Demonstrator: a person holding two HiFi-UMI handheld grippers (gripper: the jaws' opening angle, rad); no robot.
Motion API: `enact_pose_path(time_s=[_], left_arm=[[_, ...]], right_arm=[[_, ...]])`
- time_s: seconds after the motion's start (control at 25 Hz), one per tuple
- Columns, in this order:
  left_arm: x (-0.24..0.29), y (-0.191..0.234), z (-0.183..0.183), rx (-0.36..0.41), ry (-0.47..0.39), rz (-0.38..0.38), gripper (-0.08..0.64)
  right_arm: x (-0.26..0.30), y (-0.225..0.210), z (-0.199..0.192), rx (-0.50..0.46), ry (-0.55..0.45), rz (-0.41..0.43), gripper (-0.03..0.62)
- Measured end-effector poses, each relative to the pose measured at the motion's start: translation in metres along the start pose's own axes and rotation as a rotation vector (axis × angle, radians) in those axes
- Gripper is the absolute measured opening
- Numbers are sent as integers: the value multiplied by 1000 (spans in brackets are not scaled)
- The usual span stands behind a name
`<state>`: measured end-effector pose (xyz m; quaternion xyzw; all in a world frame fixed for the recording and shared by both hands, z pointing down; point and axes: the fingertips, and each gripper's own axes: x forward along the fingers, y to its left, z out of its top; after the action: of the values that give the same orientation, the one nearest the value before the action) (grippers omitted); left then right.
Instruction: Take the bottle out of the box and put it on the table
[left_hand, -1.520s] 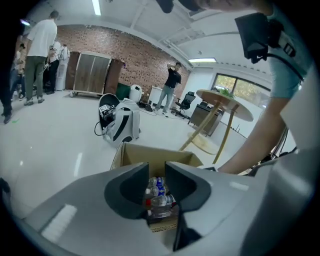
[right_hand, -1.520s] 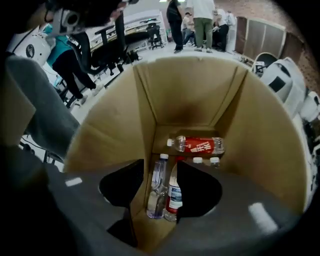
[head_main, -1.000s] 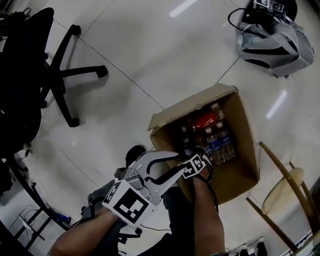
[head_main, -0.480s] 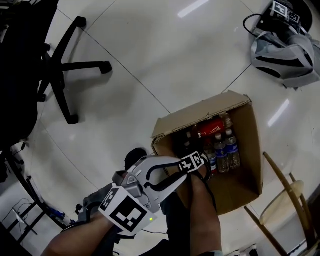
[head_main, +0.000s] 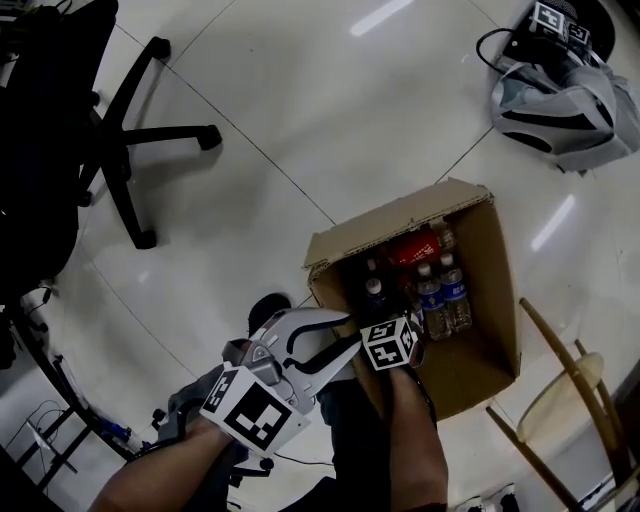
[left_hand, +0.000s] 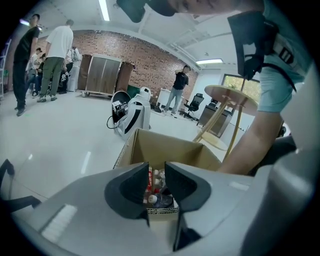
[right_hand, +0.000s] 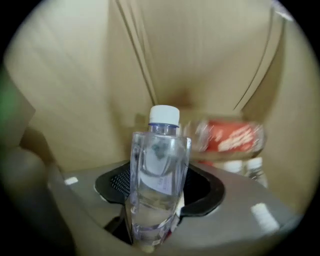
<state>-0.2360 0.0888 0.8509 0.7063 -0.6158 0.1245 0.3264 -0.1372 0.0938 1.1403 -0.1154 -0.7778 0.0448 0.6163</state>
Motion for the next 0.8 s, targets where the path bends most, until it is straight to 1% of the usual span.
enact_pose_path(time_s=[0.12,0.24,0.36,0.44,0.48,0.56,0.68,0.8], left_arm=[[-2,-6,0,12,17,9,112],[-8,-12,7,43,27,23,92],[-12,-21,25,62,18,27,49],[-13,-30,41,87,8,18,37],[-14,-36,50,102,4,13,11],[-20,-51,71,116,-7,7,11],[-35,-79,120,127,-56,21,11],[-54,-118,176,189,-120,5,11]], right_arm=[[-45,-2,29,4,-170,-21,270],[-103,-4,53,34,-323,-48,270],[-168,-5,72,61,-446,-88,270],[-215,-6,83,84,-527,-123,270],[-239,-7,87,100,-564,-140,270],[-290,-7,97,123,-647,-180,270],[-379,-1,112,173,-790,-231,270],[-478,11,119,254,-913,-300,270]])
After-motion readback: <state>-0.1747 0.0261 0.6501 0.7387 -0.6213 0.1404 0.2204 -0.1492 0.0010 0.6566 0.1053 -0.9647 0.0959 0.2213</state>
